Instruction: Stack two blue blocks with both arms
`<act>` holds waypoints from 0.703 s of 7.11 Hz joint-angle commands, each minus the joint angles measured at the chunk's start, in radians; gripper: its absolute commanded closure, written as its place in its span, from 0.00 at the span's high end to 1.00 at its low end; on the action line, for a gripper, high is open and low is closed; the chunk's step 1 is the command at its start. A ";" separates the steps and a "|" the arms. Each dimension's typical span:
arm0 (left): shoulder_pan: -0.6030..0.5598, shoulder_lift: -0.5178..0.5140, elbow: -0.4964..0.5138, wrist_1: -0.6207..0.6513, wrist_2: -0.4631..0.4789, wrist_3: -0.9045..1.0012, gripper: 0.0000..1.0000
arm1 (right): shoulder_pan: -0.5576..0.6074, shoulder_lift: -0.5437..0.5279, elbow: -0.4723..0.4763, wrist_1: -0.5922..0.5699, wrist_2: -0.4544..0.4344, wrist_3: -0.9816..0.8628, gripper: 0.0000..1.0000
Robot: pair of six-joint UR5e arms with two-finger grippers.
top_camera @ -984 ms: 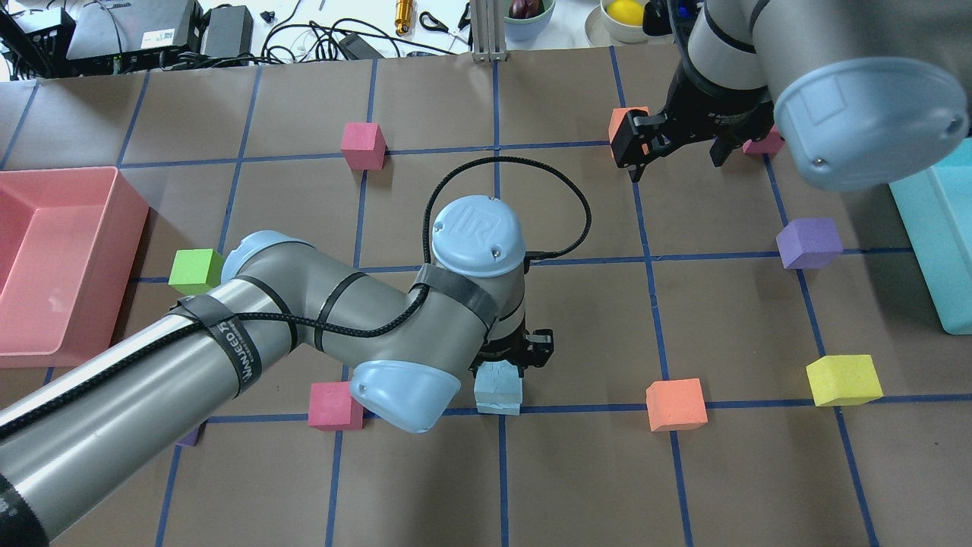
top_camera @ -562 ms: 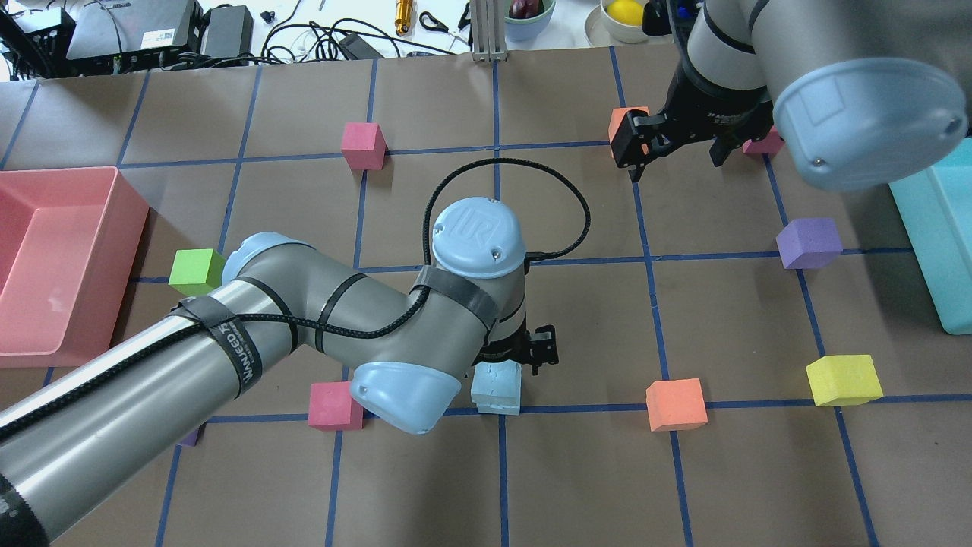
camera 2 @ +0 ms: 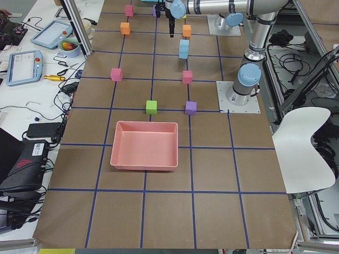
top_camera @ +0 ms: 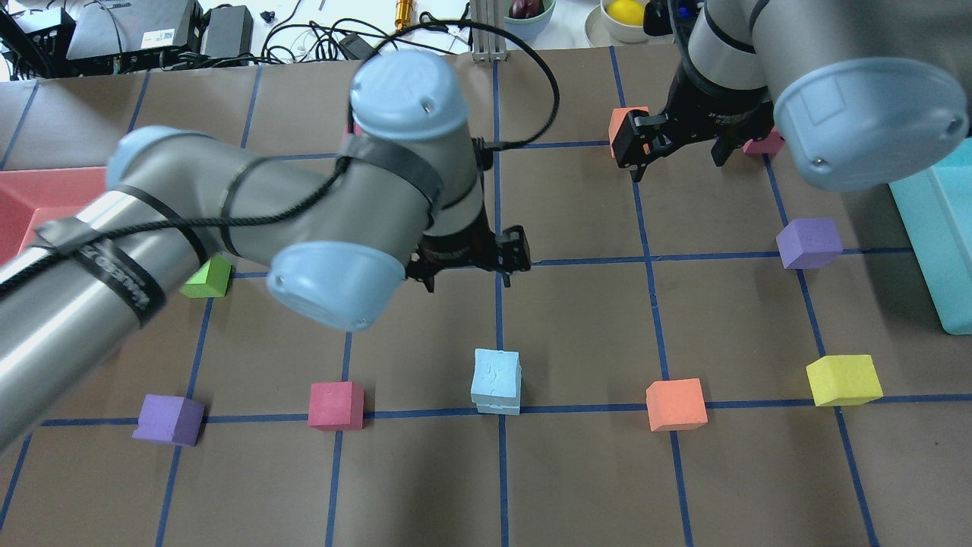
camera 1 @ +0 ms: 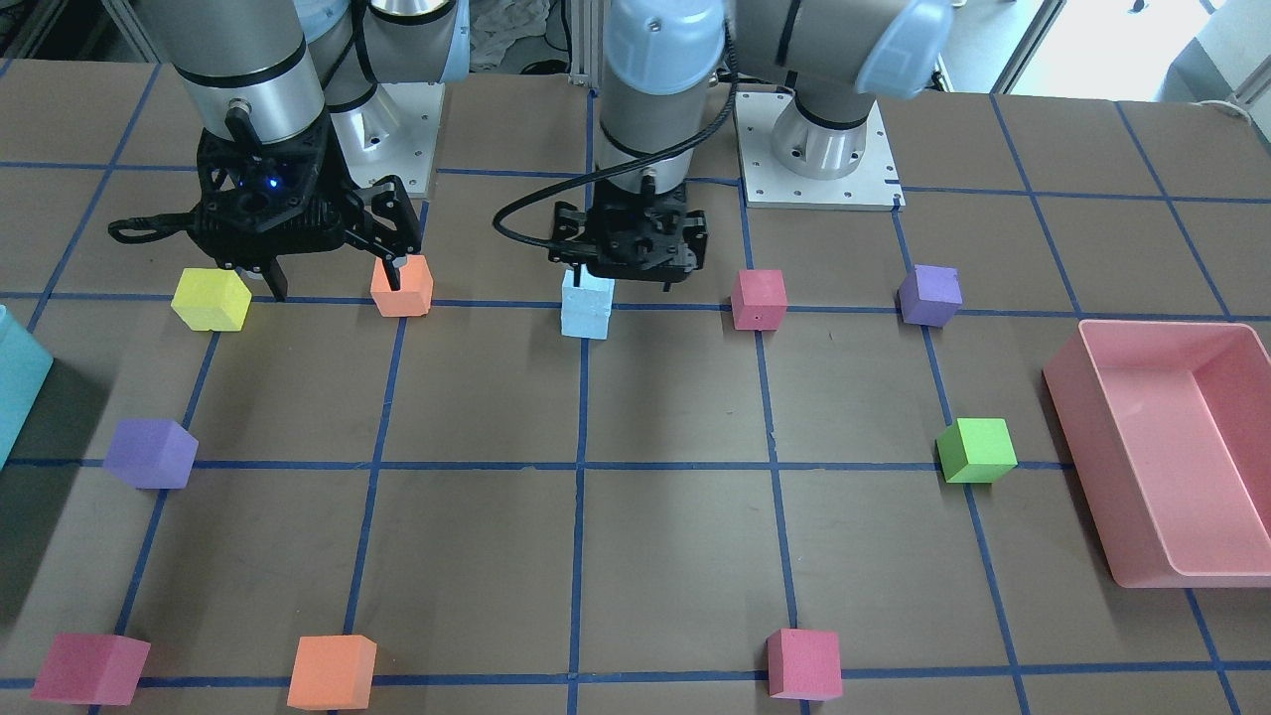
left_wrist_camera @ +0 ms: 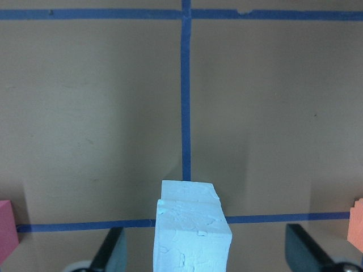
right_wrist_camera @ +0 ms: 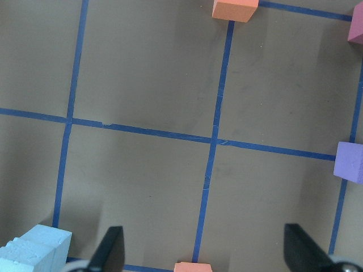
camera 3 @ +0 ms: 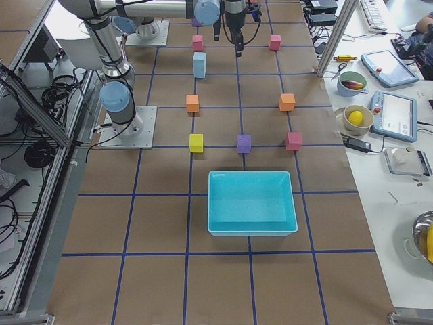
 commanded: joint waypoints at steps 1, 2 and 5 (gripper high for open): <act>0.278 0.044 0.163 -0.219 0.000 0.296 1.00 | -0.002 -0.002 0.000 0.003 -0.002 0.001 1.00; 0.367 0.050 0.217 -0.255 0.000 0.360 1.00 | 0.001 0.000 0.000 0.001 0.000 0.002 1.00; 0.370 0.103 0.193 -0.247 0.000 0.347 1.00 | 0.001 -0.002 0.000 -0.002 0.001 0.003 1.00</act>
